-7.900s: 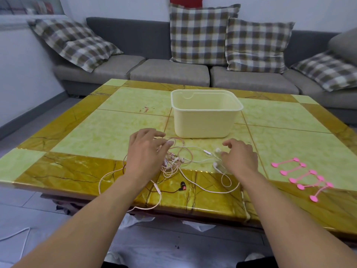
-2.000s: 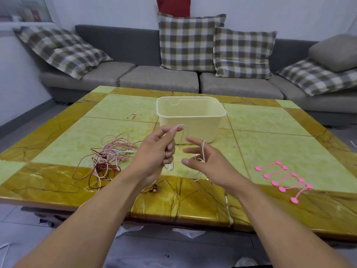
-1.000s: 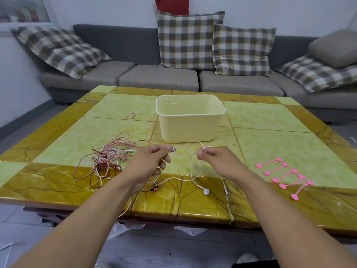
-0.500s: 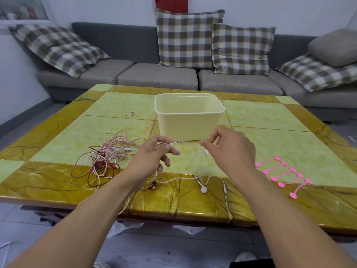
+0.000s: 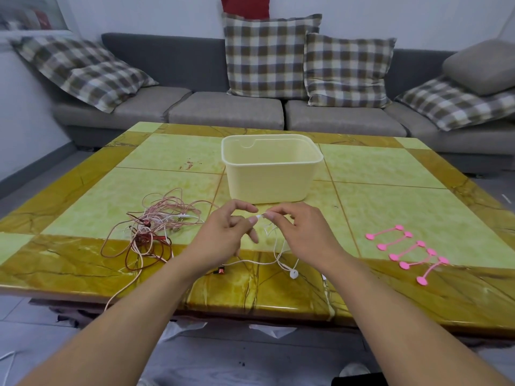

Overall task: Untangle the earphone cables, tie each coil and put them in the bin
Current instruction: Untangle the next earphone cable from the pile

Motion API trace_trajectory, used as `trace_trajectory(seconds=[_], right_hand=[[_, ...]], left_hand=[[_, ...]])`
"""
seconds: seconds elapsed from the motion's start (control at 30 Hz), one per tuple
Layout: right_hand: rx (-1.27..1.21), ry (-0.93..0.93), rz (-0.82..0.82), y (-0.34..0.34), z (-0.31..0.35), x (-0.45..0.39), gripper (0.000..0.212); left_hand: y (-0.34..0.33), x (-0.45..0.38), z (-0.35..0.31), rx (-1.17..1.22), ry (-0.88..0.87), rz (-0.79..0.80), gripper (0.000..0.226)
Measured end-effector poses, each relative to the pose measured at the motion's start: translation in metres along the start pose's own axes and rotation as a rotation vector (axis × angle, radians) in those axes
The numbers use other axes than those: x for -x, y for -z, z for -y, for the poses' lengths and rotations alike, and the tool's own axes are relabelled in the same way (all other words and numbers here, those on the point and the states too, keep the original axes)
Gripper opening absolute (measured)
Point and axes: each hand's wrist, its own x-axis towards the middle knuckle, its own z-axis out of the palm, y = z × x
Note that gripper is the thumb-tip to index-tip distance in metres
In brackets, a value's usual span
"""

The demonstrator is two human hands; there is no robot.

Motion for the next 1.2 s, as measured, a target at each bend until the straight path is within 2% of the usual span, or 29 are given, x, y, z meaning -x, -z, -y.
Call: trace_trajectory(seconds=[0.2,0.3,0.37,0.43,0.5,0.57,0.67,0.83,0.87,0.93,1.07,1.1,1.13,1.2], right_hand=[[-0.776,-0.286,-0.243,0.017,0.014,-0.007,0.013],[-1.100,-0.441,-0.278,0.026,0.010,-0.010,0.012],[-1.194,-0.538,-0.281,0.030,0.001,-0.012,0.011],[-1.252,-0.589,-0.277,0.036,-0.011,-0.015,0.019],[-1.331,-0.611,-0.276,0.041,-0.022,-0.019,0.032],[-1.392,-0.637,-0.298,0.046,-0.029,-0.022,0.035],[-1.321,-0.682,-0.341,0.051,-0.035,-0.022,0.032],[-1.418,-0.727,-0.473,0.053,-0.036,-0.020,0.039],[-1.340,-0.710,-0.478,0.051,-0.036,-0.020,0.040],[-1.024,-0.646,-0.435,0.044,-0.035,-0.021,0.041],[-0.548,-0.458,-0.268,0.027,-0.031,-0.019,0.030],[-0.424,-0.403,-0.230,0.024,-0.029,-0.017,0.034],[-0.317,-0.347,-0.204,0.022,-0.025,-0.015,0.039],[-0.237,-0.217,-0.155,0.020,-0.011,-0.011,0.029]], left_hand=[[0.004,-0.001,0.000,0.128,0.049,-0.076,0.033],[0.010,-0.002,-0.006,0.414,0.042,-0.096,0.043],[0.016,-0.003,-0.013,0.664,0.032,-0.086,0.043],[0.021,-0.003,-0.021,0.850,0.022,-0.092,0.040],[0.025,-0.003,-0.025,0.944,0.030,-0.119,0.036],[0.027,-0.002,-0.029,0.986,0.032,-0.142,0.030],[0.031,-0.002,-0.032,1.017,0.004,-0.176,0.017],[0.032,-0.003,-0.030,0.997,0.035,-0.212,0.026],[0.030,-0.003,-0.030,0.993,0.046,-0.198,0.027],[0.026,-0.004,-0.029,0.974,0.059,-0.160,0.030],[0.013,-0.006,-0.031,0.937,0.084,-0.103,0.034],[0.010,-0.006,-0.032,0.946,0.092,-0.087,0.035],[0.008,-0.005,-0.033,0.965,0.101,-0.070,0.036],[0.003,-0.006,-0.032,1.020,0.121,-0.044,0.037]])
